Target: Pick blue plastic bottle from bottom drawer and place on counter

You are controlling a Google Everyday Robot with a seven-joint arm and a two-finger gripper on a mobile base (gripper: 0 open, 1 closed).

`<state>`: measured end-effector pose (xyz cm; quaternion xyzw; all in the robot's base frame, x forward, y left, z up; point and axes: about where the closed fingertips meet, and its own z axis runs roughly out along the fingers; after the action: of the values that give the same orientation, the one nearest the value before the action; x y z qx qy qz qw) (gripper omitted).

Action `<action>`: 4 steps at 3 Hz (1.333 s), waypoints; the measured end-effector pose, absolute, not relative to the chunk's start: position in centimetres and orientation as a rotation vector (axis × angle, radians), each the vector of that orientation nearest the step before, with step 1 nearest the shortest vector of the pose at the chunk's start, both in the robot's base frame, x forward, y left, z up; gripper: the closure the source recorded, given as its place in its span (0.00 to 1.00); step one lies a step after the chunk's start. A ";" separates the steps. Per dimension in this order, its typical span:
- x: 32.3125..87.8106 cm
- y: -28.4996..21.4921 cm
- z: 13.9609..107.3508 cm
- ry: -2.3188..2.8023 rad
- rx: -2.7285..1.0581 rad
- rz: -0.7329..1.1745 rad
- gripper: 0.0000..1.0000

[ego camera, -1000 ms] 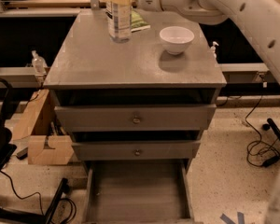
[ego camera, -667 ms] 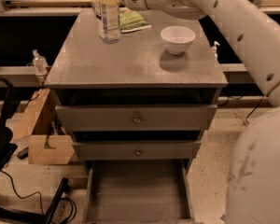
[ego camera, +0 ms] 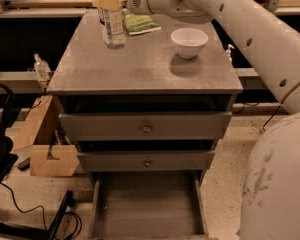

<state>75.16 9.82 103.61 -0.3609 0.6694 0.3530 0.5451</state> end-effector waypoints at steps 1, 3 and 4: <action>77.0 10.5 101.2 1.574 -0.837 0.800 1.00; 81.0 12.5 95.5 1.566 -0.852 0.798 1.00; 81.6 13.0 93.9 1.575 -0.866 0.779 1.00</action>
Offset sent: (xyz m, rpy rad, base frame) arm 0.0712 0.0227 -0.0832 -0.0051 -0.0648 -0.0291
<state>81.55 13.04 93.87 -0.3669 0.6675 0.3301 0.5576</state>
